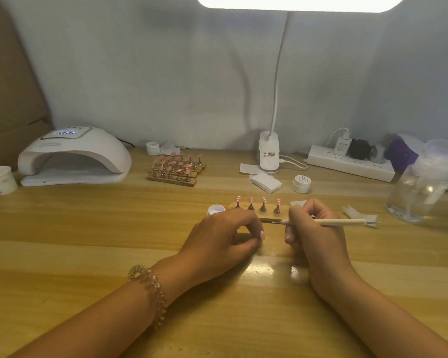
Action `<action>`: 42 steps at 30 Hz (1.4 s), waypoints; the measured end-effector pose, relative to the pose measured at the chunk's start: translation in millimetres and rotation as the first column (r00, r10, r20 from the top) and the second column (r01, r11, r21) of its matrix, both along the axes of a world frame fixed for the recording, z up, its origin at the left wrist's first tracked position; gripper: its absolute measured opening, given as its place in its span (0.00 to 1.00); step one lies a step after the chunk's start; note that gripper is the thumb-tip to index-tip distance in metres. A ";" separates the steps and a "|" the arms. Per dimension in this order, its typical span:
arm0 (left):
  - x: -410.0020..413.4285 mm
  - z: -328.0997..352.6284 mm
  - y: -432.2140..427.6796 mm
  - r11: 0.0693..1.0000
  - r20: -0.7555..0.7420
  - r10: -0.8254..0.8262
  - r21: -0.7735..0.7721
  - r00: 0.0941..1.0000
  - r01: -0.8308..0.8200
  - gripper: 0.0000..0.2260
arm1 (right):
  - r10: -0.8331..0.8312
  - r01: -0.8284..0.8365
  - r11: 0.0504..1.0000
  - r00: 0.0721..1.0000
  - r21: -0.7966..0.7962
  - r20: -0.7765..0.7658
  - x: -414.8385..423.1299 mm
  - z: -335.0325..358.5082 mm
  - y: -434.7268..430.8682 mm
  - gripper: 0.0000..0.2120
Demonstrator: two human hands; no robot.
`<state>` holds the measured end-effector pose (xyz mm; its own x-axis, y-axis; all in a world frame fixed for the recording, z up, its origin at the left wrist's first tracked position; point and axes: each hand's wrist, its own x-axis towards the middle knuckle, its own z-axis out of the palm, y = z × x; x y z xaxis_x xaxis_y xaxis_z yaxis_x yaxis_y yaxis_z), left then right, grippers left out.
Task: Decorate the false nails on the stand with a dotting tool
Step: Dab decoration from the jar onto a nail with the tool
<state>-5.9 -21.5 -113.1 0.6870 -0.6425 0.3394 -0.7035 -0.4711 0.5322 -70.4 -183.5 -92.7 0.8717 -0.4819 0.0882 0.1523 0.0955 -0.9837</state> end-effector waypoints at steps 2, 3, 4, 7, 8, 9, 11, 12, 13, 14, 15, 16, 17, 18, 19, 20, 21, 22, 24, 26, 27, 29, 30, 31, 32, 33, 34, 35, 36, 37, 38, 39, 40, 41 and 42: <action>0.0 -0.1 -0.1 1.000 0.001 0.000 0.000 1.000 0.000 0.06 | 0.004 -0.004 1.000 1.000 0.008 0.002 0.1 0.3 -0.7 0.14; -0.2 -0.1 -0.1 1.000 0.001 0.000 0.002 1.000 0.000 0.06 | 0.011 -0.011 1.000 1.000 -0.013 -0.004 0.4 -0.4 -0.4 0.13; -0.2 -0.2 -0.1 1.000 -0.001 0.002 0.004 1.000 -0.002 0.05 | 0.018 -0.018 0.999 1.000 -0.047 -0.014 0.7 -1.7 0.0 0.13; -0.1 -0.6 -0.4 1.000 -0.005 0.006 0.000 1.000 -0.006 0.05 | 0.031 -0.037 0.985 0.999 -0.166 -0.040 2.0 -5.4 1.6 0.14; -0.1 -0.8 -0.5 1.000 -0.007 0.009 -0.004 1.000 -0.009 0.05 | 0.034 -0.041 0.981 0.999 -0.189 -0.042 2.4 -6.3 1.8 0.13; 0.0 -0.8 -0.7 1.000 -0.010 0.012 -0.007 1.000 -0.012 0.05 | 0.032 -0.040 0.978 0.998 -0.205 -0.045 2.9 -6.9 1.8 0.12; 0.0 -1.2 -0.6 1.000 -0.019 0.019 -0.012 1.000 -0.019 0.05 | 0.024 -0.037 0.972 0.998 -0.231 -0.058 3.9 -7.9 1.1 0.11; 0.1 -1.4 -0.5 1.000 -0.020 0.020 -0.016 1.000 -0.020 0.05 | 0.023 -0.039 0.969 0.998 -0.244 -0.067 4.3 -8.4 1.1 0.11; 0.1 -1.3 -0.4 1.000 -0.020 0.019 -0.018 1.000 -0.020 0.05 | 0.025 -0.043 0.966 0.997 -0.256 -0.073 4.5 -8.8 1.2 0.11; 0.1 -1.1 -0.3 1.000 -0.018 0.019 -0.019 1.000 -0.019 0.05 | 0.028 -0.047 0.963 0.997 -0.265 -0.076 4.8 -9.0 1.3 0.11; -0.1 -0.8 -0.3 1.000 -0.016 0.019 -0.017 1.000 -0.019 0.05 | 0.030 -0.050 0.962 0.997 -0.269 -0.076 4.8 -9.2 1.3 0.11; -0.2 -0.4 -0.2 1.000 -0.015 0.019 -0.016 1.000 -0.020 0.05 | 0.034 -0.053 0.961 0.997 -0.271 -0.076 4.9 -9.3 1.2 0.10; -0.2 -0.1 -0.2 1.000 -0.013 0.020 -0.014 1.000 -0.020 0.05 | 0.039 -0.059 0.961 0.996 -0.272 -0.078 5.0 -9.5 0.9 0.10; -0.2 0.1 -0.2 1.000 -0.012 0.020 -0.011 1.000 -0.020 0.05 | 0.046 -0.067 0.959 0.995 -0.275 -0.083 5.0 -9.8 0.8 0.09; -0.2 0.2 -0.3 1.000 -0.011 0.020 -0.011 1.000 -0.020 0.05 | 0.052 -0.075 0.957 0.995 -0.280 -0.088 5.2 -10.0 0.7 0.09; -0.4 0.3 -0.3 1.000 -0.010 0.019 -0.012 1.000 -0.019 0.05 | 0.055 -0.079 0.956 0.995 -0.282 -0.089 5.3 -10.4 0.5 0.09; -0.6 0.5 -0.4 1.000 -0.007 0.018 -0.014 1.000 -0.018 0.05 | 0.058 -0.080 0.956 0.995 -0.282 -0.087 5.6 -10.7 0.4 0.09; -0.7 0.7 -0.4 1.000 -0.004 0.018 -0.014 1.000 -0.018 0.05 | 0.059 -0.080 0.957 0.995 -0.280 -0.085 5.8 -10.9 0.2 0.09; -1.0 1.0 -0.4 1.000 -0.001 0.018 -0.014 1.000 -0.018 0.05 | 0.061 -0.083 0.958 0.995 -0.275 -0.085 6.3 -10.7 0.1 0.09; -1.3 1.4 -0.3 1.000 0.002 0.018 -0.015 1.000 -0.018 0.05 | 0.064 -0.084 0.959 0.995 -0.271 -0.080 6.4 -10.7 0.2 0.09; -1.3 1.7 -0.3 1.000 0.004 0.018 -0.015 1.000 -0.018 0.06 | 0.065 -0.084 0.959 0.995 -0.270 -0.077 6.4 -10.9 0.1 0.09; -1.5 2.3 -0.6 1.000 0.007 0.017 -0.012 1.000 -0.016 0.06 | 0.067 -0.086 0.958 0.995 -0.274 -0.077 6.1 -11.1 0.2 0.09; -1.8 2.5 -0.8 1.000 0.009 0.016 -0.009 1.000 -0.016 0.06 | 0.068 -0.088 0.957 0.995 -0.278 -0.079 5.8 -11.2 0.2 0.09; -1.8 2.6 -0.8 1.000 0.011 0.016 -0.007 1.000 -0.016 0.06 | 0.069 -0.089 0.956 0.994 -0.280 -0.081 5.9 -11.2 0.2 0.09; -1.9 2.5 -0.7 1.000 0.011 0.016 -0.005 1.000 -0.016 0.06 | 0.070 -0.091 0.955 0.994 -0.281 -0.082 6.0 -11.3 0.2 0.09; -1.8 2.3 -0.7 1.000 0.012 0.016 -0.005 1.000 -0.016 0.05 | 0.070 -0.091 0.955 0.994 -0.282 -0.084 6.2 -11.3 0.2 0.09; -1.6 2.2 -0.7 1.000 0.012 0.016 -0.005 1.000 -0.016 0.05 | 0.069 -0.091 0.954 0.994 -0.285 -0.088 6.5 -11.3 0.2 0.09; -1.7 2.2 -0.7 1.000 0.012 0.016 -0.005 1.000 -0.016 0.04 | 0.066 -0.090 0.953 0.994 -0.288 -0.092 6.6 -11.4 0.1 0.09; -1.5 2.2 -0.8 1.000 0.012 0.016 -0.005 1.000 -0.016 0.04 | 0.064 -0.090 0.952 0.993 -0.292 -0.096 6.4 -11.5 -0.1 0.09; -1.4 2.2 -0.9 1.000 0.014 0.016 -0.003 1.000 -0.016 0.04 | 0.063 -0.090 0.951 0.993 -0.296 -0.099 6.1 -11.7 -0.4 0.09; -1.4 2.2 -1.0 1.000 0.018 0.017 -0.002 1.000 -0.017 0.04 | 0.062 -0.089 0.950 0.993 -0.300 -0.099 5.9 -11.9 -0.5 0.09; -1.4 2.1 -1.0 1.000 0.020 0.017 -0.001 1.000 -0.017 0.04 | 0.059 -0.086 0.949 0.993 -0.304 -0.098 5.5 -12.0 -0.6 0.09; -1.4 2.0 -0.9 1.000 0.020 0.016 -0.002 1.000 -0.016 0.05 | 0.055 -0.082 0.948 0.994 -0.307 -0.096 5.4 -12.2 -0.5 0.10; -1.4 1.8 -0.8 1.000 0.018 0.015 -0.004 1.000 -0.015 0.05 | 0.050 -0.078 0.948 0.994 -0.309 -0.095 5.5 -12.3 -0.4 0.10; -1.5 1.7 -0.8 1.000 0.017 0.014 -0.005 1.000 -0.014 0.06 | 0.047 -0.074 0.948 0.994 -0.310 -0.094 5.5 -12.4 -0.4 0.10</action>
<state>-7.3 -22.3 -111.4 0.6902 -0.6310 0.3542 -0.7057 -0.4786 0.5224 -64.8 -183.9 -105.1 0.9093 -0.3879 0.1504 0.0707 -0.2122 -0.9747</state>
